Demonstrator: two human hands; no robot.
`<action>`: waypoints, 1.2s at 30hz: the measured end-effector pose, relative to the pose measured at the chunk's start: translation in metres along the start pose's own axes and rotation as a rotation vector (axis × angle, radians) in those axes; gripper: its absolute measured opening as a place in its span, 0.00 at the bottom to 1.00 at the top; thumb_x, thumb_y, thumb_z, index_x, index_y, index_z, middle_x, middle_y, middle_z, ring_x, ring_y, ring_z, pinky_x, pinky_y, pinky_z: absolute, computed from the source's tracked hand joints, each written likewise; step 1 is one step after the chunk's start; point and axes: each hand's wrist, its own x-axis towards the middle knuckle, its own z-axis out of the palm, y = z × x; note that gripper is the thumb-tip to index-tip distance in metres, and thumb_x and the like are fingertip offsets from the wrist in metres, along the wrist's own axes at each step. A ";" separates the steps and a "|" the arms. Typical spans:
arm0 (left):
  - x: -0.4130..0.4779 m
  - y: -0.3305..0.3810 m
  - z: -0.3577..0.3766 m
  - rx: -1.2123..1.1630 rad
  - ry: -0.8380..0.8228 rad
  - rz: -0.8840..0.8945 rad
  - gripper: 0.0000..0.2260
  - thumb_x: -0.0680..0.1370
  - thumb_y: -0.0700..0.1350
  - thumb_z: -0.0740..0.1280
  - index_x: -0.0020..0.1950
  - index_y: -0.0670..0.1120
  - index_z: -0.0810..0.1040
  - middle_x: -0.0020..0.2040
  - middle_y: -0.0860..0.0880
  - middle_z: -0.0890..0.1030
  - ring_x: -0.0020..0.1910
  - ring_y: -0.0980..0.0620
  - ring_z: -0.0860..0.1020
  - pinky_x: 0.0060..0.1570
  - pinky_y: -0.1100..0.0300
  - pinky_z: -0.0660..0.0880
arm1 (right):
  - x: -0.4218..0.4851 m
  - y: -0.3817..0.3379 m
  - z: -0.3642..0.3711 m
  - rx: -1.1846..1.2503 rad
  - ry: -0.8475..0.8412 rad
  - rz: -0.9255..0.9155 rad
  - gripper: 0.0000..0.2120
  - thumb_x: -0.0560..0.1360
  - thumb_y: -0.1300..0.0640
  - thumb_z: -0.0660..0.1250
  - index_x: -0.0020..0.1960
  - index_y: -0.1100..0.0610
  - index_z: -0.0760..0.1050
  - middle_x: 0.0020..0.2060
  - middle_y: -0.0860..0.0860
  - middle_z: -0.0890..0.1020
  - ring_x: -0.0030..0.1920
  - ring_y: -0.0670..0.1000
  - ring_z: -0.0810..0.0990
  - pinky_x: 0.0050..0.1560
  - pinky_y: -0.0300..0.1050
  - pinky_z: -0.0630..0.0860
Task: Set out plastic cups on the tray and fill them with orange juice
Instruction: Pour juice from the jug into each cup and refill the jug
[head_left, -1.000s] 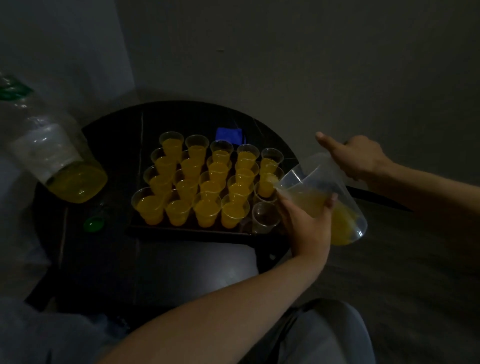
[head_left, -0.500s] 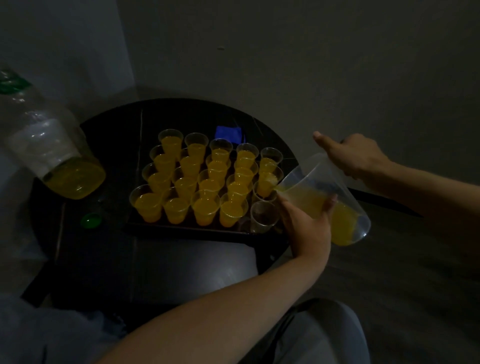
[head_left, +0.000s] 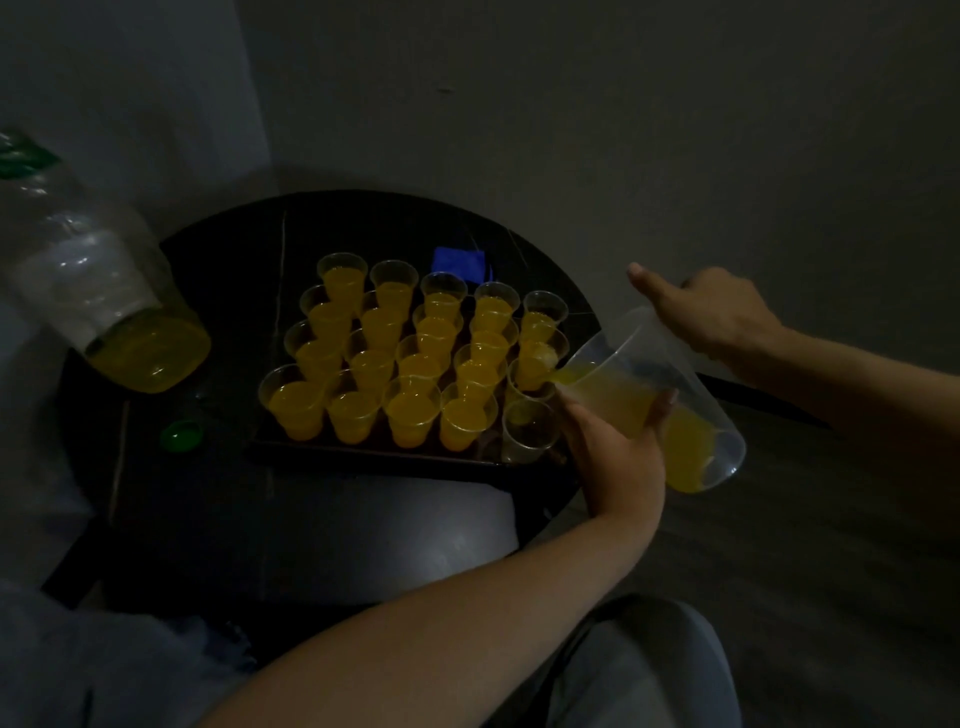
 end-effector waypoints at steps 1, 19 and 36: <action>0.000 0.000 0.000 -0.010 -0.002 -0.007 0.50 0.69 0.62 0.76 0.82 0.56 0.50 0.78 0.51 0.65 0.75 0.54 0.66 0.71 0.59 0.64 | 0.000 0.000 0.000 -0.002 -0.005 0.003 0.35 0.76 0.27 0.54 0.42 0.61 0.75 0.33 0.56 0.74 0.33 0.55 0.72 0.36 0.47 0.69; 0.002 0.004 0.000 -0.025 0.007 -0.009 0.50 0.67 0.64 0.76 0.81 0.56 0.52 0.77 0.52 0.66 0.75 0.53 0.67 0.74 0.52 0.66 | 0.001 -0.004 -0.001 -0.055 0.024 0.022 0.33 0.77 0.28 0.53 0.34 0.57 0.68 0.30 0.54 0.71 0.31 0.53 0.69 0.31 0.43 0.64; 0.003 0.009 0.001 -0.045 -0.036 -0.038 0.49 0.69 0.62 0.76 0.82 0.58 0.49 0.78 0.51 0.65 0.76 0.52 0.66 0.72 0.54 0.65 | 0.005 -0.006 -0.004 -0.101 0.070 0.029 0.36 0.76 0.26 0.52 0.38 0.60 0.72 0.31 0.54 0.72 0.31 0.54 0.72 0.31 0.41 0.65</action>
